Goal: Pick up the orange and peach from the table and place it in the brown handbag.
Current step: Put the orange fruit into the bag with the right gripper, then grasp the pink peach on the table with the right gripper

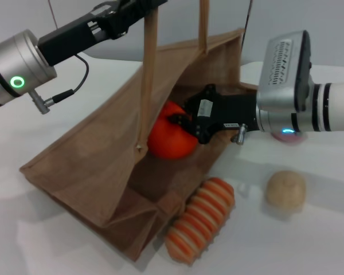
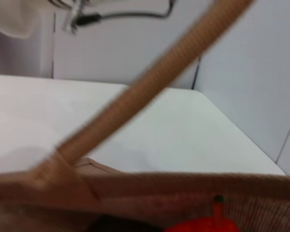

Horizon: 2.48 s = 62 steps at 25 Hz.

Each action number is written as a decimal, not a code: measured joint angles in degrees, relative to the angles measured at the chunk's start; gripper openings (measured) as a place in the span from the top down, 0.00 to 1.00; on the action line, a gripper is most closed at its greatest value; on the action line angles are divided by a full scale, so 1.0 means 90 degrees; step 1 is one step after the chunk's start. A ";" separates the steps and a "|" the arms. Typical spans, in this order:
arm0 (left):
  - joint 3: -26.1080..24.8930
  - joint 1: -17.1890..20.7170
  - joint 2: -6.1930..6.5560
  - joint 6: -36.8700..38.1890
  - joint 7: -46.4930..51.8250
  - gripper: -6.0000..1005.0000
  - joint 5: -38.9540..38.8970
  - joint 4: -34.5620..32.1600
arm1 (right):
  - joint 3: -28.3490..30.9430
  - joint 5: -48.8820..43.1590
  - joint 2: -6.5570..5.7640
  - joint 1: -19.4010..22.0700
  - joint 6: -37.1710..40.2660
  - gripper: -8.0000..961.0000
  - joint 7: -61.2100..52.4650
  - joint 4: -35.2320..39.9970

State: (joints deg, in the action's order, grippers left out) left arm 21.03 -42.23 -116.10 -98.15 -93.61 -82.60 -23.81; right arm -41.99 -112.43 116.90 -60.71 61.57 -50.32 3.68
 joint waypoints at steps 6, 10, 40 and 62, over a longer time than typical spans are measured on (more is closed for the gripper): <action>-0.0058 -0.0011 0.0004 -0.0156 0.0001 0.87 -0.0025 0.0000 | -0.0004 -0.0014 0.0007 -0.0252 -0.0390 0.94 0.0299 -0.0269; -0.0073 -0.0017 0.0006 -0.0165 0.0001 0.87 -0.0046 0.0000 | 0.0061 0.0006 0.0016 -0.0335 -0.0626 0.94 0.0629 -0.0431; -0.0575 0.0466 0.0007 0.0501 -0.0211 0.87 -0.0376 -0.0001 | 0.1237 0.0013 -0.0070 0.0145 0.0227 0.31 0.1670 -0.0697; -0.1410 0.0947 -0.0010 0.1015 -0.0341 0.87 -0.0355 0.0010 | 0.2929 0.0042 -0.0159 0.2087 0.1564 0.29 0.1347 0.1165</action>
State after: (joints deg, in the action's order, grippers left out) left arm 8.35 -33.71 -116.20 -89.01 -96.68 -85.79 -23.73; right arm -15.63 -112.05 115.47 -41.92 75.64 -38.20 14.17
